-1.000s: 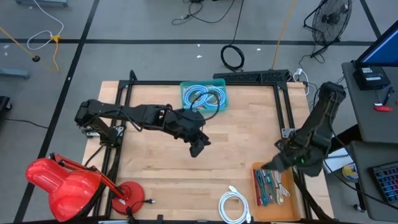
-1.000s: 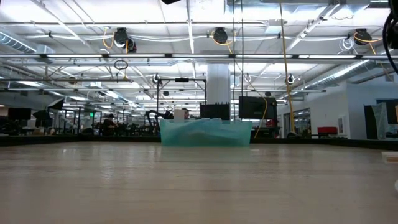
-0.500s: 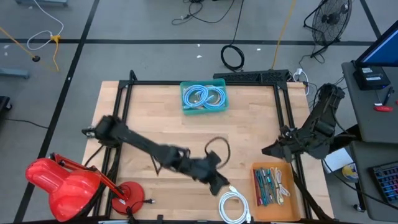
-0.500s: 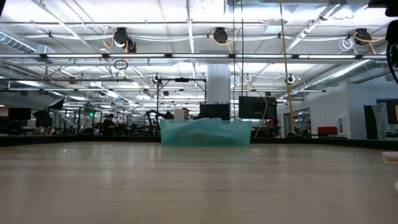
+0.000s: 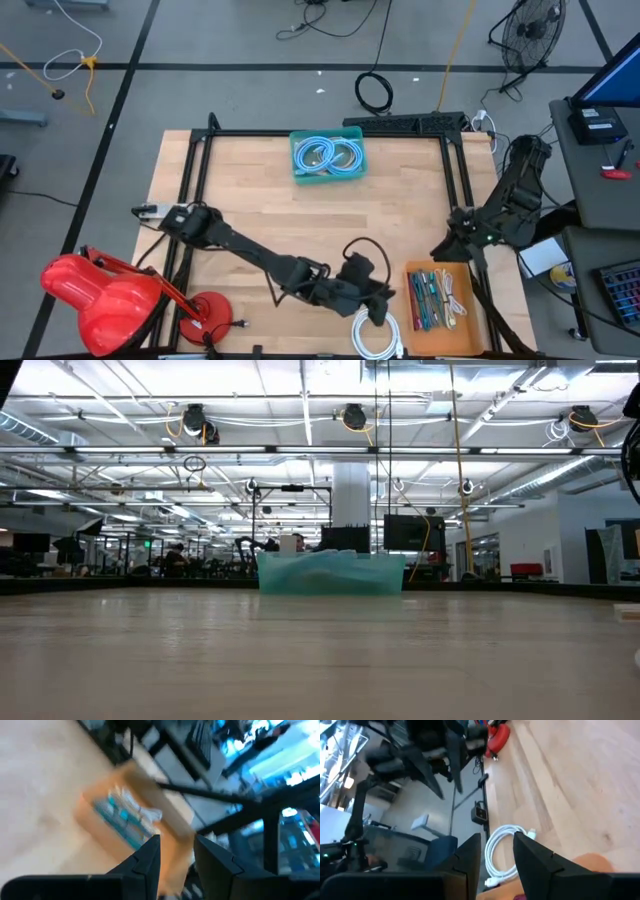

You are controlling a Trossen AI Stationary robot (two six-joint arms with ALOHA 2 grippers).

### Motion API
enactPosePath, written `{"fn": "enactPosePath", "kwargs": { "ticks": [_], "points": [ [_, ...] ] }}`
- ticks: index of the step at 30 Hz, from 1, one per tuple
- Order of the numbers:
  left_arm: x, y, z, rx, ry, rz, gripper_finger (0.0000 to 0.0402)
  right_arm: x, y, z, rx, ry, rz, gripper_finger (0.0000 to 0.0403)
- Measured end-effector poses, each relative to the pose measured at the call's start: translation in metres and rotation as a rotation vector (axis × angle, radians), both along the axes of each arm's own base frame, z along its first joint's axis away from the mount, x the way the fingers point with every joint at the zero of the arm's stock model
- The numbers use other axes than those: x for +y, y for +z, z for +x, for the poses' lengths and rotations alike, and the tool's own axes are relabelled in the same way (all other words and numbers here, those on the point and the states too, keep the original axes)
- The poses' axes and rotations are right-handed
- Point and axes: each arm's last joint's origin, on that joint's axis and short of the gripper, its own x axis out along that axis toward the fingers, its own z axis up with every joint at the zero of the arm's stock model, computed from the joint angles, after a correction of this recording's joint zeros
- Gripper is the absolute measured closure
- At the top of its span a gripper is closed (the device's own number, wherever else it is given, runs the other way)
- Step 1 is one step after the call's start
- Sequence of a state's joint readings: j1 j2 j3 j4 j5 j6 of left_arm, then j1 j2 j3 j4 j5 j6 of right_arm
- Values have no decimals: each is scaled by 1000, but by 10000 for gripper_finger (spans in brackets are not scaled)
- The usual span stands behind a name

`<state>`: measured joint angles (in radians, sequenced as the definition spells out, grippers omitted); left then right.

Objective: Pick & Place USB Port
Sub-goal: Put the white display cable into the blue bin

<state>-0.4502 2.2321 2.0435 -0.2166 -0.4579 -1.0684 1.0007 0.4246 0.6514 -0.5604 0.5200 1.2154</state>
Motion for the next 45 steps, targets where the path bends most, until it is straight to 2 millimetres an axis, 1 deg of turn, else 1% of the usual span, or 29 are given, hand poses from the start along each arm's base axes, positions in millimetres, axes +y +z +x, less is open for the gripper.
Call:
{"fn": "enactPosePath", "kwargs": {
  "ticks": [3, 6, 10, 13, 16, 20, 24, 29, 34, 39, 42, 45],
  "points": [
    [5, 9, 1, -31, 47, 32, 284, 4, -4, 3, 40, -14, -9, 299],
    [12, 16, 0, -37, 69, 51, 284, 13, -12, 13, 119, -14, -55, 303],
    [22, 24, -3, -12, 63, 96, 284, 28, -26, 34, 241, 37, -109, 304],
    [29, 33, -11, 43, 18, 158, 284, 41, -30, 56, 241, 88, -92, 305],
    [37, 49, -30, 129, -20, 243, 284, 51, -32, 77, 198, 98, -45, 305],
    [57, 78, -64, 254, -40, 326, 284, 54, -35, 101, 149, 60, -3, 305],
    [71, 102, -95, 330, -78, 407, 284, 50, -42, 118, 153, 18, 11, 305],
    [78, 122, -129, 398, -165, 511, 284, 44, -54, 132, 201, -17, -10, 305],
    [83, 128, -148, 470, -204, 542, 284, 42, -62, 143, 222, -19, 16, 305],
    [84, 125, -154, 519, -225, 565, 284, 41, -68, 148, 253, -10, 22, 305],
    [82, 115, -153, 550, -225, 562, 284, 39, -68, 149, 250, -18, 24, 305],
    [80, 95, -155, 614, -224, 541, 284, 37, -68, 150, 250, -26, 24, 305]
  ]
}}
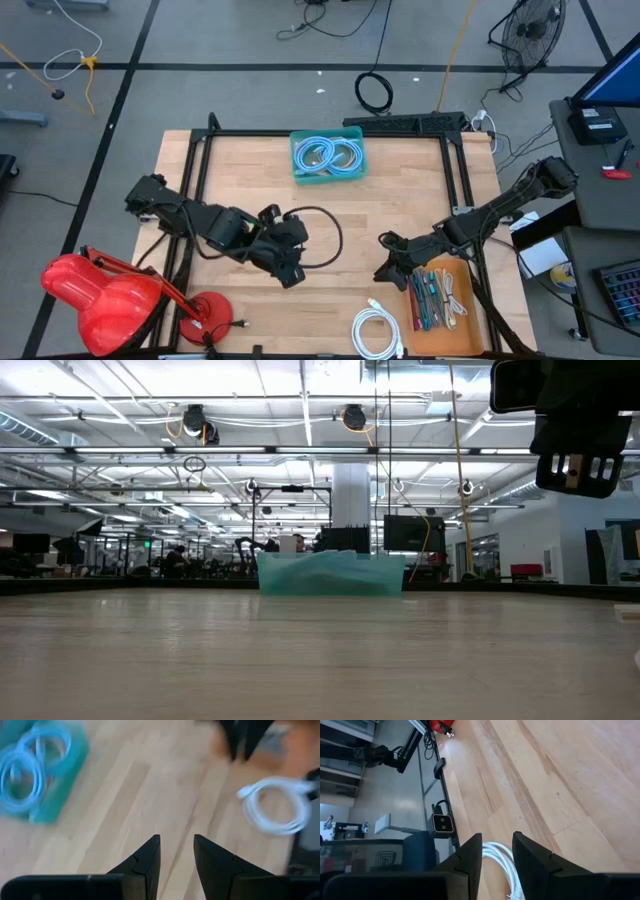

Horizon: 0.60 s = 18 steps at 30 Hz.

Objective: Pick & Place USB Port
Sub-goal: Put the white display cable into the blue bin

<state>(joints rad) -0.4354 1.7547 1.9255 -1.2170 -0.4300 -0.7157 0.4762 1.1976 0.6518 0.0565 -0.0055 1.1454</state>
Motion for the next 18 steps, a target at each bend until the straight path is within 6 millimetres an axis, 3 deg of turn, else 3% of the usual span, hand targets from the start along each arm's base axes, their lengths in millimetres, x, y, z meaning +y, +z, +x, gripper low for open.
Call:
{"fn": "enactPosePath", "kwargs": {
  "ticks": [4, 11, 15, 18],
  "points": [
    [1, -27, -16, -6, 45, -67, 284, -1, 0, 1, 2, -7, 3, 305],
    [16, -71, -76, -231, 189, -224, 284, 0, 0, -1, 14, 45, 17, 305],
    [24, -90, -103, -349, 247, -302, 284, 0, -8, -7, 129, 78, 10, 305],
    [27, -98, -112, -401, 269, -342, 284, 2, -17, -12, 248, 113, 27, 305]
  ]
}}
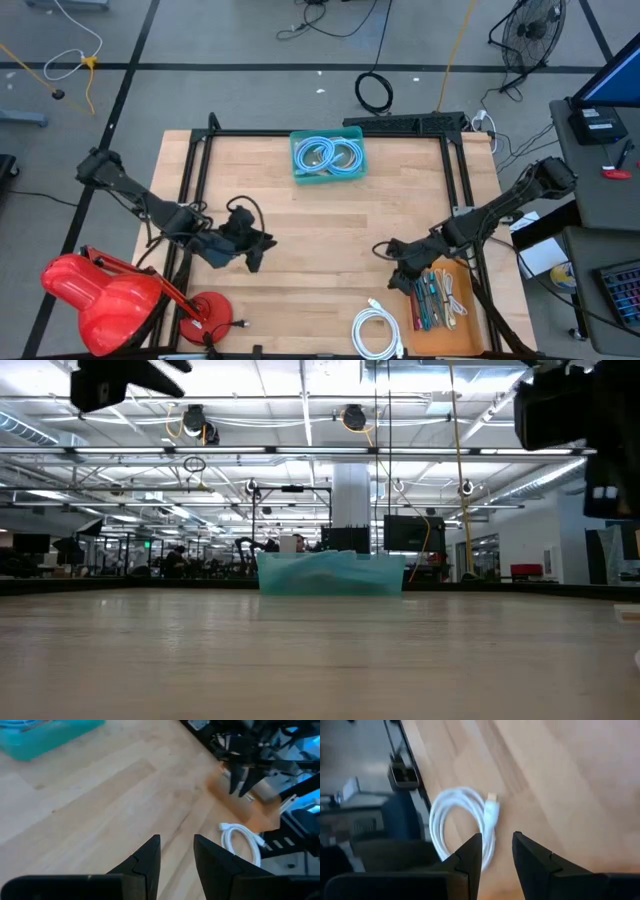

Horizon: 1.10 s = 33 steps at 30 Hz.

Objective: Pick & Place USB Port
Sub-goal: Put the white display cable into the blue bin

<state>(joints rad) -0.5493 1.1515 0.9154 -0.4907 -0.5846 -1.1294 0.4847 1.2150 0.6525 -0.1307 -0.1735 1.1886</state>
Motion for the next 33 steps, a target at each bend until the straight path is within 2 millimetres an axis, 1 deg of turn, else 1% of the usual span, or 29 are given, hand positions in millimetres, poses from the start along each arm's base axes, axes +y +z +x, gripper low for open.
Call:
{"fn": "enactPosePath", "kwargs": {
  "ticks": [2, 4, 8, 10, 14, 19, 22, 28, 33],
  "points": [
    [0, -5, -3, 4, -1, -1, 284, 4, -4, -1, 40, 33, 21, 305],
    [-1, -6, -2, -7, -4, -8, 284, 9, -7, -1, 65, 51, 37, 305],
    [-1, -6, -2, -12, -11, -1, 284, 20, -3, 9, 53, 78, 36, 305],
    [-1, -6, -1, -13, -8, 12, 284, 26, 1, 17, 37, 99, 28, 305],
    [-1, -5, -1, -18, -5, 17, 284, 43, 10, 37, 70, 173, -52, 305],
    [-1, -4, -1, -31, -5, 10, 284, 63, 18, 53, 224, 288, -207, 305],
    [-3, -3, 0, -43, -15, 11, 284, 73, 20, 56, 281, 323, -247, 305],
    [-3, -3, 0, -46, -20, 12, 284, 96, 11, 54, 278, 345, -233, 305],
    [-3, -3, 0, -47, -16, 6, 284, 106, 4, 51, 254, 325, -285, 305]
  ]
}}
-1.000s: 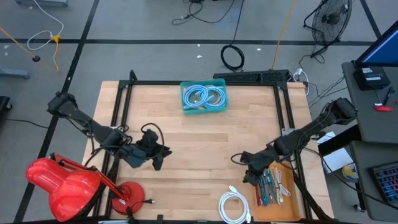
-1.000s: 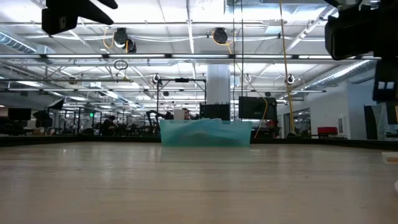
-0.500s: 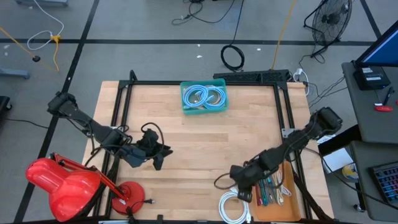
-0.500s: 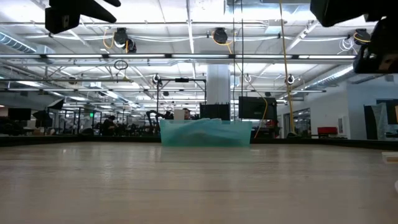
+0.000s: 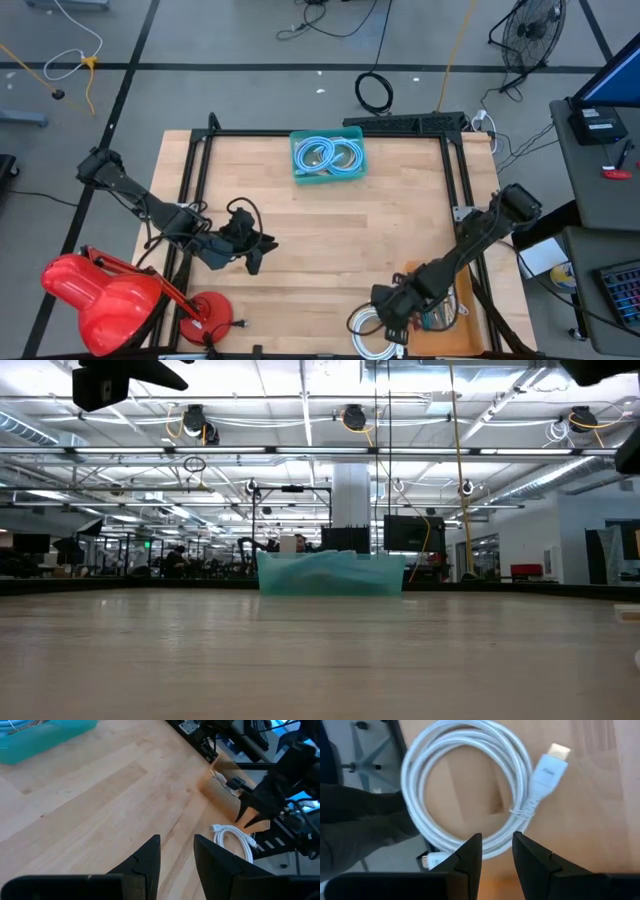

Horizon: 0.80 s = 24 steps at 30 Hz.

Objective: Pick & Place USB Port
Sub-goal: Put the white display cable into the blue bin

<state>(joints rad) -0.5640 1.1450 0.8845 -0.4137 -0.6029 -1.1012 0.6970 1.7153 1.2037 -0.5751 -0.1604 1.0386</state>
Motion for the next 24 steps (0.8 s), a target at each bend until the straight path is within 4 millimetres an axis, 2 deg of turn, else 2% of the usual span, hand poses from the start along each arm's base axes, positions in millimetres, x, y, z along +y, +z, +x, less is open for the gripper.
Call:
{"fn": "enactPosePath", "kwargs": {
  "ticks": [14, 24],
  "points": [
    [-1, 1, 0, -11, 6, -25, 284, 13, -37, 10, -6, 34, -55, 305],
    [-2, 2, 1, -23, 6, -34, 284, 3, -57, 2, -18, -6, -124, 305]
  ]
}}
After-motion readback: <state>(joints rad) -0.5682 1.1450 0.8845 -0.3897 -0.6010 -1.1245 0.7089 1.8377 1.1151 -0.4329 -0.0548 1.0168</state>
